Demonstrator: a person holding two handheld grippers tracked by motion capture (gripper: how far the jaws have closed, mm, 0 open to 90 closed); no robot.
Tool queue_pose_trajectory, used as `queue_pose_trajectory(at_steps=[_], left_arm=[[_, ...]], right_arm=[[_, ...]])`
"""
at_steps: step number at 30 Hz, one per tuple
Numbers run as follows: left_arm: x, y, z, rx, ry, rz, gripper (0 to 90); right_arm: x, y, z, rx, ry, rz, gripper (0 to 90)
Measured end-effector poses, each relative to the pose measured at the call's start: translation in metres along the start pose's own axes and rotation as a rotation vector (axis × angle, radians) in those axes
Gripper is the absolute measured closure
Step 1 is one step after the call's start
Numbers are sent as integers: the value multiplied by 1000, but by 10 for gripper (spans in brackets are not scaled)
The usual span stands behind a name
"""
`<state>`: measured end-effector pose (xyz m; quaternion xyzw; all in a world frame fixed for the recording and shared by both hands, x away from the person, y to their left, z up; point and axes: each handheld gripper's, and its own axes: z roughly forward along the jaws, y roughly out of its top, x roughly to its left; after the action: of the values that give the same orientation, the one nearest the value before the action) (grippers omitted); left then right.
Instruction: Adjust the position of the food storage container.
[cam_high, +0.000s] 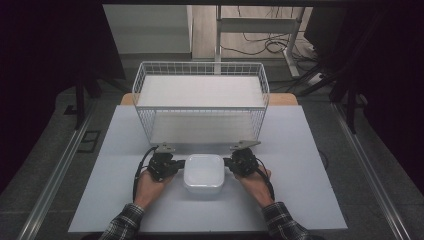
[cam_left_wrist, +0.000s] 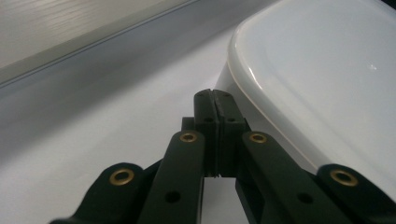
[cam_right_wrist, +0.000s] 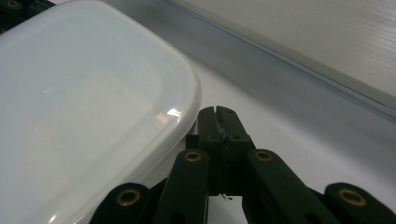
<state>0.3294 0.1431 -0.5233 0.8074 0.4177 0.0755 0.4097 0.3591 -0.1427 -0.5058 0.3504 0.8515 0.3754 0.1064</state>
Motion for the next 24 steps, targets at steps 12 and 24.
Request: queue_pose_trajectory(at_steps=[12, 24], left_arm=[[-25, -10, -8, 23, -43, 1, 897], [-24, -24, -45, -32, -2, 30, 670]], right_arm=[[11, -16, -20, 28, -2, -13, 883], [9, -28, -55, -34, -31, -33, 784]])
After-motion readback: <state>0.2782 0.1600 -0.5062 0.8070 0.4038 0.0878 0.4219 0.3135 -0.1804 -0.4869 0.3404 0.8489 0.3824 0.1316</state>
